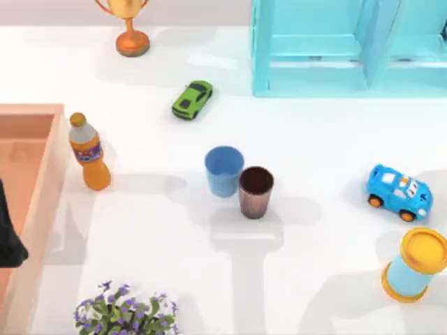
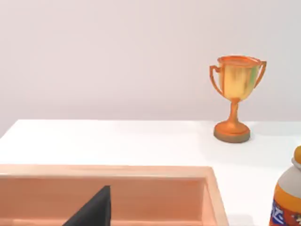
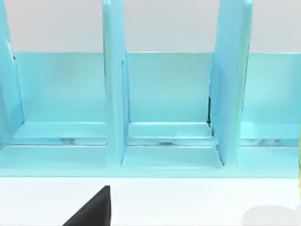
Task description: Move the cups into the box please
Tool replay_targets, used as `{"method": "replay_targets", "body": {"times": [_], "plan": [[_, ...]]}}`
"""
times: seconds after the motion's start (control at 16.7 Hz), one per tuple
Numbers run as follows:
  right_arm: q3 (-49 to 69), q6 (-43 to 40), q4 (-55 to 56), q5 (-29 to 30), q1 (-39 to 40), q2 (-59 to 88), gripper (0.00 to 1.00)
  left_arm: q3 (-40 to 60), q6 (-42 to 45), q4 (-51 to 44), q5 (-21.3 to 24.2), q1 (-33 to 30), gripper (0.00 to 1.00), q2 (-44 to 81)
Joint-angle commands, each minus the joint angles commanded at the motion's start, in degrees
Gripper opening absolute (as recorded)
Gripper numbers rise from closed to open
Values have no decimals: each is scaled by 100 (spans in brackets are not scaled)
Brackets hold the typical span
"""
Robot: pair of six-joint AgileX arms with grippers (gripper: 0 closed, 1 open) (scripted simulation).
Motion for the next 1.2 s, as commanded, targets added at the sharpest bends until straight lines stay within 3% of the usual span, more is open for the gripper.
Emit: {"method": "replay_targets", "body": {"times": [0.3, 0.54, 0.84, 1.2], "plan": [[0, 0, 0, 0, 0, 0, 100, 315, -104, -214, -21, -40, 100, 320], [0, 0, 0, 0, 0, 0, 100, 1515, -476, -1020, -83, -219, 100, 1526], [0, 0, 0, 0, 0, 0, 100, 3993, -1171, -2622, -172, -643, 100, 3899], [0, 0, 0, 0, 0, 0, 100, 7840, -2111, -5032, -217, -1443, 100, 7377]]}}
